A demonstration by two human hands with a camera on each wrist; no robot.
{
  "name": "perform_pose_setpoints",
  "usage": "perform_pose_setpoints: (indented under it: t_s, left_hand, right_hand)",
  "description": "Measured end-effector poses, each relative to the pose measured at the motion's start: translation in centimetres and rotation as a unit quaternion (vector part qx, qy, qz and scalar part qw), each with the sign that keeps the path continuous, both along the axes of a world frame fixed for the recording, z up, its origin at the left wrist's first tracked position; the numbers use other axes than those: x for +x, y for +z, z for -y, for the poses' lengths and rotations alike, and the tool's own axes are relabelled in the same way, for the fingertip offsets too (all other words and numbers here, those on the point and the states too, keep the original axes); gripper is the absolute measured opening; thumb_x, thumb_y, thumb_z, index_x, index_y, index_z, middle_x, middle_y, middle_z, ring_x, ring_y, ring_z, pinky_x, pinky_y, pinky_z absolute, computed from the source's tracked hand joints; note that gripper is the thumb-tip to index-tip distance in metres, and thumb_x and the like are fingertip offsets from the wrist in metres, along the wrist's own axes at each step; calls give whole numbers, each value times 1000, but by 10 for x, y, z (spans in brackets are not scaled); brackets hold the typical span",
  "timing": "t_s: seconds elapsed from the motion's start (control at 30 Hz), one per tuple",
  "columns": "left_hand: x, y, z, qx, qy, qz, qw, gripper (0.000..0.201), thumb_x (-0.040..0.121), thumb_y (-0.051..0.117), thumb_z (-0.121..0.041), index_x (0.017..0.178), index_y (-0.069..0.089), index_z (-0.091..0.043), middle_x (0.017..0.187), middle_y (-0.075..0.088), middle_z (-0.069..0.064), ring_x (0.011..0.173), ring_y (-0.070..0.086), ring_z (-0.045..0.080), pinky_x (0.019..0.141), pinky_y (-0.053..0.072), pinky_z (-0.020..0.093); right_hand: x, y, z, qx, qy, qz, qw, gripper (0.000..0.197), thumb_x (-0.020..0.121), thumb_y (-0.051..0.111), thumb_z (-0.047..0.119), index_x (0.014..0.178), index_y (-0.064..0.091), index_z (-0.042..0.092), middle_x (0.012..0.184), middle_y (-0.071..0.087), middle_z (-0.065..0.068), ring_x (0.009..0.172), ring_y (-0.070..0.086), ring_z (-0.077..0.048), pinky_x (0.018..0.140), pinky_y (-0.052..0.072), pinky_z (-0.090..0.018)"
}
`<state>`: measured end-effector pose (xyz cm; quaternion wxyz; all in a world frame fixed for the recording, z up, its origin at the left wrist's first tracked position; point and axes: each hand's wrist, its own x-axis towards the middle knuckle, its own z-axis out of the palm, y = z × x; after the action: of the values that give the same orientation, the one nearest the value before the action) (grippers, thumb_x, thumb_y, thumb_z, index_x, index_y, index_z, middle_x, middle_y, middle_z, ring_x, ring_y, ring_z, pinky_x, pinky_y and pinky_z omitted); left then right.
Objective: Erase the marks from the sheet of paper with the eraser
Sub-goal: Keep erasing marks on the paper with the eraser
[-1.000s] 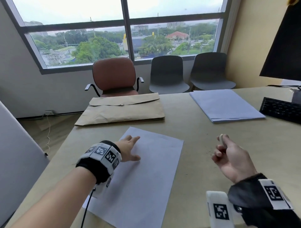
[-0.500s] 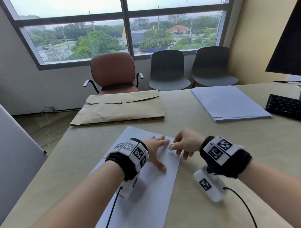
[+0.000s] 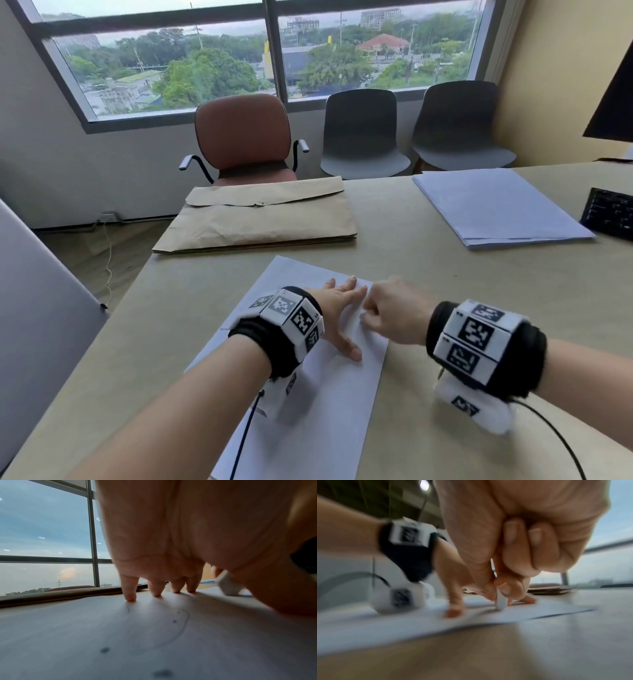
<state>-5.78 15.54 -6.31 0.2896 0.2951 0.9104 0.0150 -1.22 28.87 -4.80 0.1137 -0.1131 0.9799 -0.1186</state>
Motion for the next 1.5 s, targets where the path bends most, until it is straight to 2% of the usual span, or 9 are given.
perform_pose_setpoints:
  t_s: [0.27, 0.37, 0.5, 0.6, 0.77, 0.93, 1.1, 1.3, 1.5]
  left_hand:
    - [2, 1, -1, -10, 0, -7, 1000, 112, 74, 73, -47, 150, -7, -31, 158, -13, -8, 146, -10, 22, 118, 8, 47]
    - [3, 1, -1, -13, 0, -8, 1000, 112, 74, 74, -46, 151, -7, -30, 158, -15, -8, 146, -11, 22, 118, 7, 46]
    - [2, 1, -2, -27, -5, -8, 1000, 116, 72, 74, -49, 150, -10, -31, 157, -17, -11, 146, -12, 20, 118, 7, 47]
    - [4, 4, -1, -34, -3, -1, 999, 115, 73, 73, -50, 149, -11, -30, 156, -18, -12, 145, -14, 18, 118, 6, 49]
    - [5, 4, -1, -31, -1, 5, 1000, 116, 74, 72, -49, 149, -14, -29, 156, -19, -9, 145, -15, 21, 118, 2, 49]
    - [5, 6, -2, -37, 1, 11, 999, 115, 74, 72, -50, 148, -14, -30, 156, -20, -11, 145, -16, 18, 118, 3, 50]
    - [6, 7, -2, -35, 3, 10, 999, 115, 75, 72, -49, 148, -15, -29, 156, -21, -10, 145, -17, 20, 118, 3, 50]
    - [8, 8, -2, -26, 5, 5, 1000, 113, 75, 73, -47, 149, -11, -29, 157, -18, -9, 145, -14, 20, 117, 3, 49]
    - [7, 6, -2, -42, 1, 1, 999, 115, 74, 72, -50, 149, -14, -29, 156, -20, -10, 145, -16, 21, 118, 3, 50]
  right_hand:
    - [-17, 4, -8, 14, -48, -17, 999, 36, 86, 52, 24, 54, 37, 17, 56, 36, 3, 63, 43, -23, 46, 24, -21]
    - [5, 0, 5, 6, 4, 7, 1000, 43, 87, 51, 20, 50, 30, 22, 52, 36, 4, 50, 34, -12, 45, 23, -21]
    - [8, 4, 2, 9, 18, 48, 999, 40, 85, 54, 21, 47, 41, 18, 48, 41, 2, 49, 37, -10, 46, 27, -22]
    - [-16, 8, -14, 6, -58, 4, 998, 22, 85, 53, 24, 67, 62, 14, 66, 52, -2, 67, 52, -22, 53, 34, -24]
    - [16, -2, -2, -47, 11, 50, 998, 41, 83, 55, 20, 44, 43, 16, 41, 41, 3, 46, 35, -11, 49, 30, -25]
    - [-14, 1, -20, -36, -57, 14, 998, 25, 85, 57, 30, 94, 73, 13, 89, 72, -5, 83, 63, -21, 73, 49, -30]
    - [8, -2, -5, -61, -1, 48, 997, 24, 85, 57, 22, 68, 67, 8, 49, 54, 5, 55, 48, -15, 56, 39, -28]
    - [-19, 3, -18, -48, -38, 35, 998, 23, 83, 62, 31, 96, 74, 16, 65, 57, 2, 66, 50, -14, 59, 38, -25]
    - [14, -5, -7, -84, 5, 65, 994, 35, 84, 60, 24, 50, 53, 20, 44, 39, 2, 42, 42, -6, 43, 30, -15]
